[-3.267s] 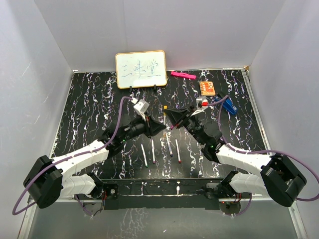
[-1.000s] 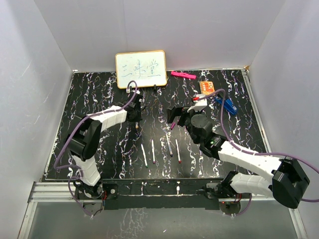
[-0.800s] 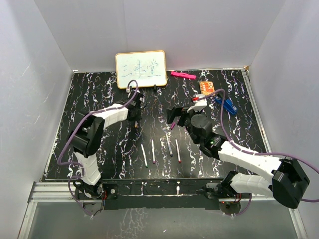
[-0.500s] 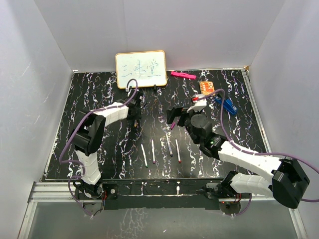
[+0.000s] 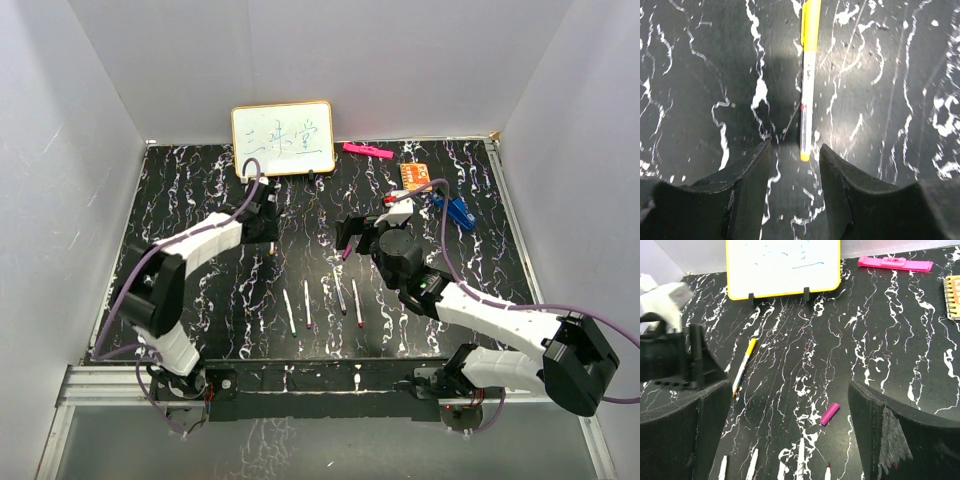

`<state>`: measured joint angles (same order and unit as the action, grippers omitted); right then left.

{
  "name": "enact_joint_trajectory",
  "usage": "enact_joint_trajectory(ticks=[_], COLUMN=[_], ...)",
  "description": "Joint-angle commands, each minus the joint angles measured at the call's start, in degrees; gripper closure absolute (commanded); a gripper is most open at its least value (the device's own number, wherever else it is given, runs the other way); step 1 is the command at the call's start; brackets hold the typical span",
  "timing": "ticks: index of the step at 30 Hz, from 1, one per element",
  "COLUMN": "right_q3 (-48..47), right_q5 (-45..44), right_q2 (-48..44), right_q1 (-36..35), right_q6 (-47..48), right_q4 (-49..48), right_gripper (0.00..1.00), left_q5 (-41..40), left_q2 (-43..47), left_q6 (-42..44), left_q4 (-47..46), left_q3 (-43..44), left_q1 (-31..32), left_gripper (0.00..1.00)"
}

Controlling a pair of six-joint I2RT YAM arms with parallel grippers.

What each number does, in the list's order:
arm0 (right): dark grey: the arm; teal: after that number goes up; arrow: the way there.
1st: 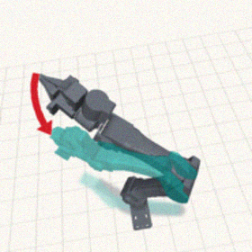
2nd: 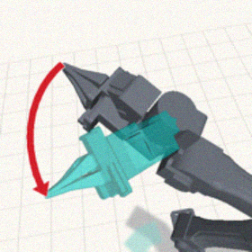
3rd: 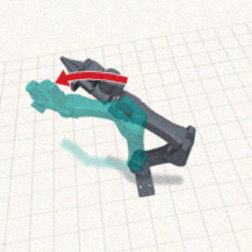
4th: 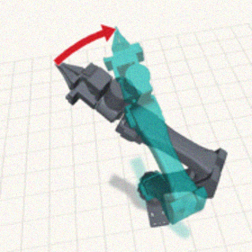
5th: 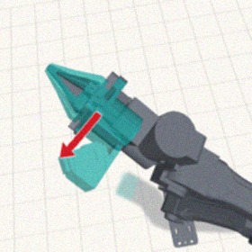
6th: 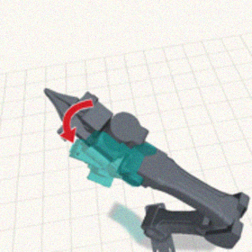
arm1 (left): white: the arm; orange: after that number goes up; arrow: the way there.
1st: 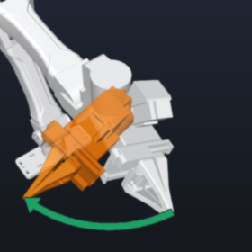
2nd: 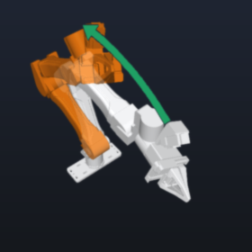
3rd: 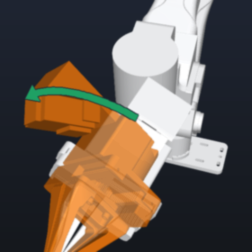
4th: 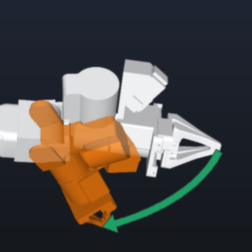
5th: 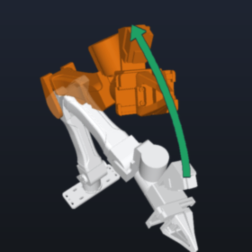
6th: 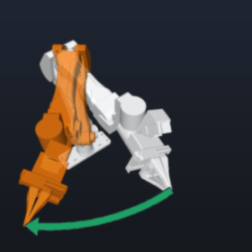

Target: Insert the pens into the pen caps

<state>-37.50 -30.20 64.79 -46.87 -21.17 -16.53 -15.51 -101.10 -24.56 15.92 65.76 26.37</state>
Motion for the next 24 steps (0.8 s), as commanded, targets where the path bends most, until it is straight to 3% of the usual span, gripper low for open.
enact_joint_trajectory(ticks=[1,9,12,24], right_q3=[-1.9,-1.6,-1.1,0.3], right_q5=[-2.1,-4.1,-3.2,-2.6], right_q2=[-0.1,0.4,-0.1,-1.3], right_q1=[0.1,0.1,0.1,0.1], right_q6=[-0.2,-1.6,-1.8,-3.3], right_q4=[-0.5,1.3,0.7,0.2], right_gripper=[0.02,0.02,0.02,0.02], left_q5=[4.1,5.6,9.7,11.7], left_q2=[11.2,25.4,29.0,27.6], left_q6=[-0.8,-9.0,-12.9,-18.2], left_q4=[2.6,10.1,10.3,8.8], left_q3=[-6.1,-16.1,-19.1,-24.3], left_q1=[1.4,11.8,14.2,20.4], left_gripper=[0.58,0.57,0.56,0.54])
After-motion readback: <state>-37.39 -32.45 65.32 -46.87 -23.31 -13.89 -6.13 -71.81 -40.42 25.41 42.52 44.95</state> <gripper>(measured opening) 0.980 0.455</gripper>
